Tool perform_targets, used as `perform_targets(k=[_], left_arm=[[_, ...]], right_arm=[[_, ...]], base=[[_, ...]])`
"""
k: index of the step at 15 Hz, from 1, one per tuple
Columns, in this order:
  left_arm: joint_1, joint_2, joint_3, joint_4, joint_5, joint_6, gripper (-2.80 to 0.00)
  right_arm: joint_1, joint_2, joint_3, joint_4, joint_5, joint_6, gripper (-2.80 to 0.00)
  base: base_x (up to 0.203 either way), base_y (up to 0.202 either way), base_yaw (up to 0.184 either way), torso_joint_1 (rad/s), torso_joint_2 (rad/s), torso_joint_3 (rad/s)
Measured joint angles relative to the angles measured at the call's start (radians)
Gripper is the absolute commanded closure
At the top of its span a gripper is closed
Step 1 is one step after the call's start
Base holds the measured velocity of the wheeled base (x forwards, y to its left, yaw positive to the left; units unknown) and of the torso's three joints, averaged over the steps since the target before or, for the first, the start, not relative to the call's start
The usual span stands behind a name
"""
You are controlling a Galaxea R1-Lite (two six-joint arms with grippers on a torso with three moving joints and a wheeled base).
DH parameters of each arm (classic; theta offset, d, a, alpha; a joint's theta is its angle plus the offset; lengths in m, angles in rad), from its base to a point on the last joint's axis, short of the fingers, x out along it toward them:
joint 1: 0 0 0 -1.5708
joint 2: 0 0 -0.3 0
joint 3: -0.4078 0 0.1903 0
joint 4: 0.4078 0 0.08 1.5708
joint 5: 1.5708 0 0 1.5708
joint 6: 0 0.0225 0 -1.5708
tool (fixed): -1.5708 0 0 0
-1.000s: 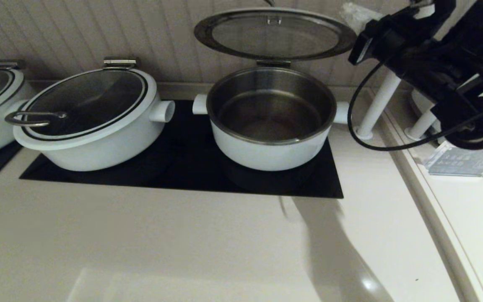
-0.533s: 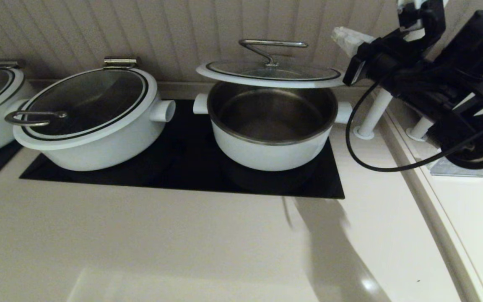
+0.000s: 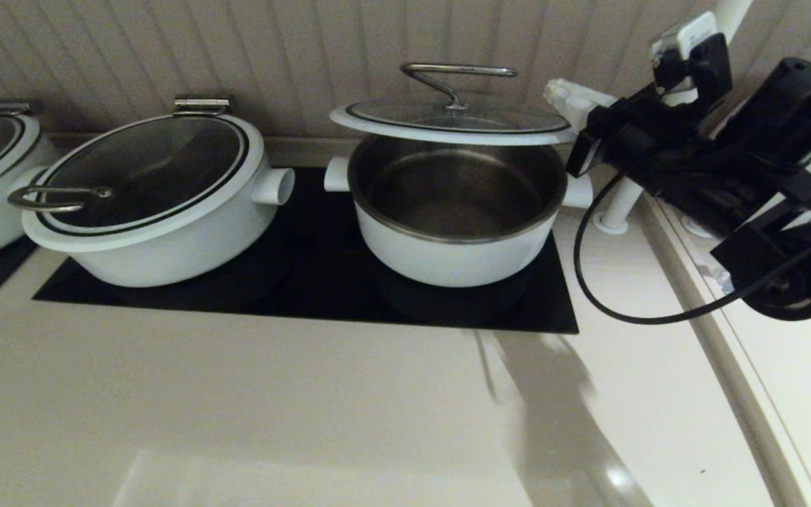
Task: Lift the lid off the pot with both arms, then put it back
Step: Close the pot lid
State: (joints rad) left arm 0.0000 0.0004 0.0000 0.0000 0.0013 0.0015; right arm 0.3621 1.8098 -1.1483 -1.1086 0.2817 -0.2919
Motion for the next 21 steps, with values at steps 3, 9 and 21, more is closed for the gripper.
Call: perform_targets(k=[3,9,21], left_arm=[[0.0,0.0,0.0,0.0,0.0,0.0,0.0],[0.0,0.0,0.0,0.0,0.0,0.0,0.0],[0.0,0.0,0.0,0.0,0.0,0.0,0.0]], right_arm=[[0.0,0.007,0.046,-0.031,0.0,0.001,0.0],[0.001,0.024,0.079,-0.052,0.0,0.001,0.0],[0.001,0.042,0.128,-0.064,0.002,0.0,0.0]], base=[[0.0,0.0,0.0,0.0,0.0,0.0],[0.0,0.0,0.0,0.0,0.0,0.0],[0.0,0.0,0.0,0.0,0.0,0.0]])
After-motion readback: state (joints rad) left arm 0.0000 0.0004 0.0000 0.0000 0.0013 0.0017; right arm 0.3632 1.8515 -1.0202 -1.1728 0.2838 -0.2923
